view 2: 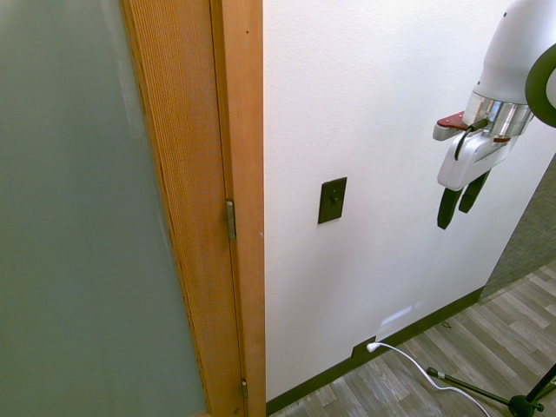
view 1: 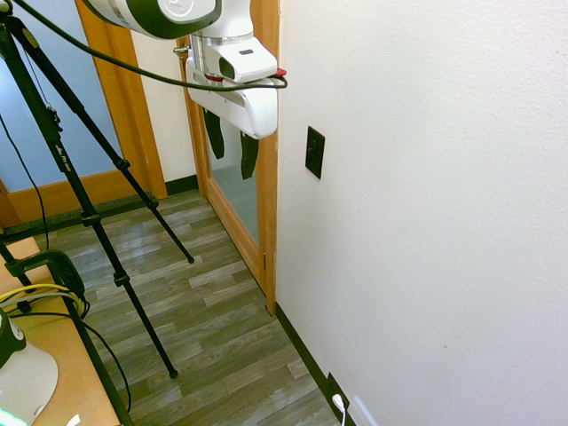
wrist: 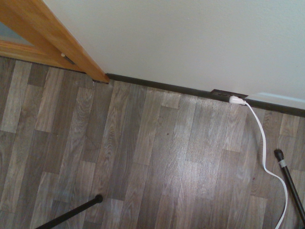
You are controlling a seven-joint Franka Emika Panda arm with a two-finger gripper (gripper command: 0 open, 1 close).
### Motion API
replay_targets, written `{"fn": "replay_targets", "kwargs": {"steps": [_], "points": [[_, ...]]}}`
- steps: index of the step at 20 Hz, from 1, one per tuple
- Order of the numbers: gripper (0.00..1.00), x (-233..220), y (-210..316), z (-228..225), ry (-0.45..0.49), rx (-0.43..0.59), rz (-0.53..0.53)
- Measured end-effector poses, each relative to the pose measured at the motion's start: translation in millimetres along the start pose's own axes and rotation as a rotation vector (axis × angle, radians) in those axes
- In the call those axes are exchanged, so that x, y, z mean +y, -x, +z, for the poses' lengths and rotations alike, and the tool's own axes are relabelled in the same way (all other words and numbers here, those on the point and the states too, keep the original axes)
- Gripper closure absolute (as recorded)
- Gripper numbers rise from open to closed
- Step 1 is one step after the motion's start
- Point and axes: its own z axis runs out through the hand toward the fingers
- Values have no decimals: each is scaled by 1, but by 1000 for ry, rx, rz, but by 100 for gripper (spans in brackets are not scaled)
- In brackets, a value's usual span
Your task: Turn off the light
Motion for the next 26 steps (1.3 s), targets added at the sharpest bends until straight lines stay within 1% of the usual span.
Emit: {"fn": "replay_targets", "kwargs": {"steps": [4,8,12,15,18,21,24,26], "points": [[0,-3,0,0,-6,5,1],[0,-28,-3,3,-45,46,12],[0,-65,-20,24,-88,134,83],[0,-96,-32,43,-148,192,102],[0,-119,-31,57,-206,233,97],[0,-129,-22,65,-238,272,85],[0,-130,-22,64,-280,337,119],[0,-131,-23,63,-298,362,133]]}}
